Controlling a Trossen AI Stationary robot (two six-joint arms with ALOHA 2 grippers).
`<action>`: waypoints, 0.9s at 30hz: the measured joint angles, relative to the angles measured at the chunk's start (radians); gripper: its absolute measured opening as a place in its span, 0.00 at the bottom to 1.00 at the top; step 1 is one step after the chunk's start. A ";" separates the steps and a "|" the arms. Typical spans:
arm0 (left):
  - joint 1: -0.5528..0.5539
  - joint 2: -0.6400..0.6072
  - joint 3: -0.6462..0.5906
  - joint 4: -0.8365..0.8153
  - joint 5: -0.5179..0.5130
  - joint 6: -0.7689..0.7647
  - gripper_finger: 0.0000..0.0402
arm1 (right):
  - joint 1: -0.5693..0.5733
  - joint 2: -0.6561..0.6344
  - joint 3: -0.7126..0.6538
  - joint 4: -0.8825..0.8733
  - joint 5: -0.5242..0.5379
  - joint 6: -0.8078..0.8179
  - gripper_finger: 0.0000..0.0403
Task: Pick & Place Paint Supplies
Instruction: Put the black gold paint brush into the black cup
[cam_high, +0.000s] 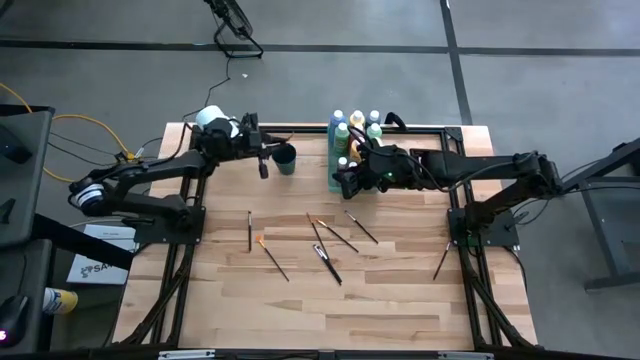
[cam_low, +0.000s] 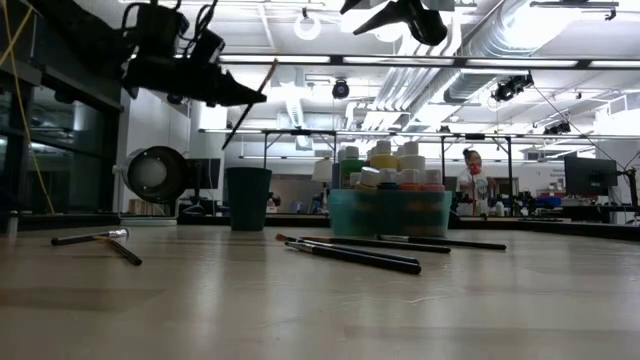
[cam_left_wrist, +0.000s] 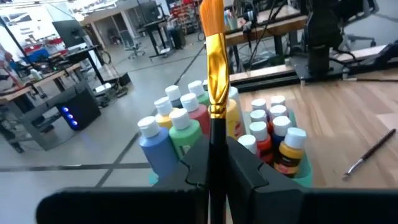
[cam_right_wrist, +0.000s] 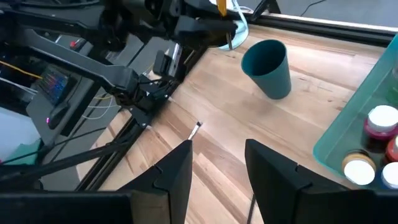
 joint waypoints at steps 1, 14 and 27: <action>0.000 0.019 -0.005 0.028 0.001 -0.009 0.05 | 0.000 0.000 0.000 0.000 0.005 0.000 0.35; 0.000 0.291 -0.015 0.430 -0.025 -0.214 0.05 | 0.033 0.001 0.000 0.000 0.067 -0.007 0.35; 0.000 0.336 -0.015 0.438 -0.107 -0.293 0.09 | 0.077 0.001 -0.001 0.000 0.120 -0.007 0.35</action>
